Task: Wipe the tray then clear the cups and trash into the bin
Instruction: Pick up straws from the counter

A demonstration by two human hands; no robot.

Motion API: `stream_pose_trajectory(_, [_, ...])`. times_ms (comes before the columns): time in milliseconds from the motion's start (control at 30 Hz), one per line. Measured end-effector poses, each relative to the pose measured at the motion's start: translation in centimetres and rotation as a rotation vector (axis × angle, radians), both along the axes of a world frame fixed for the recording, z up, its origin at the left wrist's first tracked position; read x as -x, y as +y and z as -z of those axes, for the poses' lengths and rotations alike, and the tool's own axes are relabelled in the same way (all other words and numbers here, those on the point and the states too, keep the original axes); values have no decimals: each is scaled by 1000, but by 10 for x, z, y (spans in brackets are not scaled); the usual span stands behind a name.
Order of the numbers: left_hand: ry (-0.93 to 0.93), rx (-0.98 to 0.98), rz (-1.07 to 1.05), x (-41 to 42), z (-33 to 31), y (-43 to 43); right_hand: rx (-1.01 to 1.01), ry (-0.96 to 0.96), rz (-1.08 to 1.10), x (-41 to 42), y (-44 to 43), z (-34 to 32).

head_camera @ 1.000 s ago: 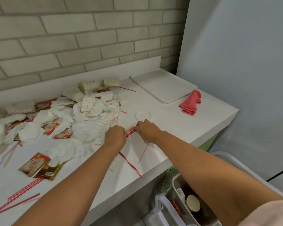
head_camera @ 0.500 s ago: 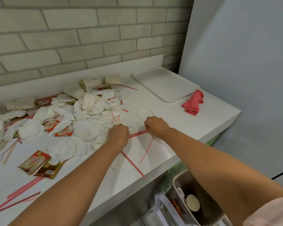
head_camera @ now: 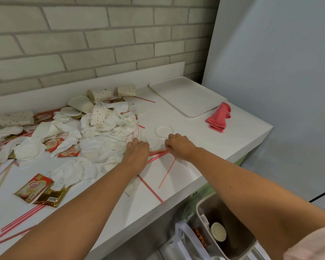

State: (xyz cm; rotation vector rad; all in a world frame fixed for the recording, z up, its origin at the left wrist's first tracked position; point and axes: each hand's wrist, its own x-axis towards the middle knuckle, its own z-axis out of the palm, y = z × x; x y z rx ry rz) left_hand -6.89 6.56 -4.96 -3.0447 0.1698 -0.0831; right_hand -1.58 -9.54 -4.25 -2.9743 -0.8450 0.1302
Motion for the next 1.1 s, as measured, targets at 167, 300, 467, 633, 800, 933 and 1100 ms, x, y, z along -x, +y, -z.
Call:
stream_pose_trajectory(167, [-56,14,65,2,-3,0,42,-63,22,0,-3,-4])
stream_pose_trajectory(300, [-73,12,101,2,-9,-2,16,-24,31,-2,-6,-9])
stream_pose_trajectory(467, [-135,160,76,-3,-9,1,-22,50,-52,4,-9,-22])
stream_pose_trajectory(633, [-108,350,139,-7,-9,2,27,-28,-81,17,-10,-41])
stream_pose_trajectory(800, [-113,386,268,-4,-9,-4,88,-34,-69,25,-5,-38])
stream_pose_trajectory(933, [-114,426,320,-3,-11,-4,-10,89,-33,27,-6,-28])
stream_pose_trajectory(1100, [-232,532,290,1,-11,5,-35,131,83,32,-21,-14])
